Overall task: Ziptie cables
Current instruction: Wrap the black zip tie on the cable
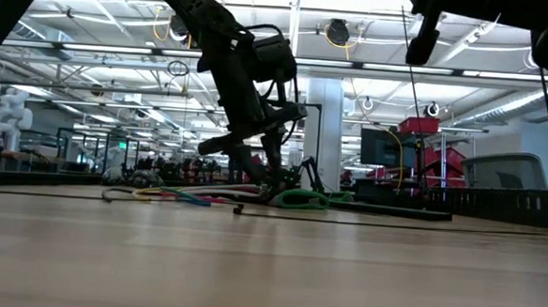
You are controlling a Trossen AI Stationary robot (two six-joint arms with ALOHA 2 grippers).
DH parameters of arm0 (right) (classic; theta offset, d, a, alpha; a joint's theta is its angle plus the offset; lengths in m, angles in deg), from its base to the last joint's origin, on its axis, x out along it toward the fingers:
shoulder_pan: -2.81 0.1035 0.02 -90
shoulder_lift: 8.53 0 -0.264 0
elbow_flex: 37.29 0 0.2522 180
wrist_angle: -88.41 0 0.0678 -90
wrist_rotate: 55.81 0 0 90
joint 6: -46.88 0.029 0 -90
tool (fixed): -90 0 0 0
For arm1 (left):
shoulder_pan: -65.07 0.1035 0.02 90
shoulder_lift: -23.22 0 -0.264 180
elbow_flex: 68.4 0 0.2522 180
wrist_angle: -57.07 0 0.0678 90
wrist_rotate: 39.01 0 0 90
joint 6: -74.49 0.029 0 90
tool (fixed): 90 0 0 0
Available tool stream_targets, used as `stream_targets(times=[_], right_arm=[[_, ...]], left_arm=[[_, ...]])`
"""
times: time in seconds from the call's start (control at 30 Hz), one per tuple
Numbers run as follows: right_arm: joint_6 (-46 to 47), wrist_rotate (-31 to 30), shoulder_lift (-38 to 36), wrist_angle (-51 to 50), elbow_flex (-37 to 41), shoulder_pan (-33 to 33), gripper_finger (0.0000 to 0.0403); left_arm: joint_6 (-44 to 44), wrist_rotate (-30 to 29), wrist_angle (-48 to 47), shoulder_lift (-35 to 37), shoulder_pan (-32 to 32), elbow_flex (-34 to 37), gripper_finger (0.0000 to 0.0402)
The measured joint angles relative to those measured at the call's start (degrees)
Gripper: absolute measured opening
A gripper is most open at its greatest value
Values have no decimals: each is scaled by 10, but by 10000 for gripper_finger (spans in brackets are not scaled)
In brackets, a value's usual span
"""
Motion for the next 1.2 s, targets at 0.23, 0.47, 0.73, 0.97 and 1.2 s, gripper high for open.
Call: stream_targets(times=[0.23, 0.47, 0.73, 0.97, 1.2], right_arm=[[-24, 0, -11, -2, 0, 0, 0], [-23, 0, -11, -2, 0, 0, 0], [-21, 0, -11, 3, 0, 0, 0], [-13, 0, -11, 3, 0, 0, 0], [-13, 0, -11, 7, 0, 0, 0]], left_arm=[[12, 21, -4, 24, 1, -7, 164], [-8, 6, -10, 4, 8, -6, 164], [-49, -3, 22, -32, 18, -6, 164], [-101, -8, 39, -56, 23, -7, 164], [-104, -33, 44, -57, 24, -7, 73]])
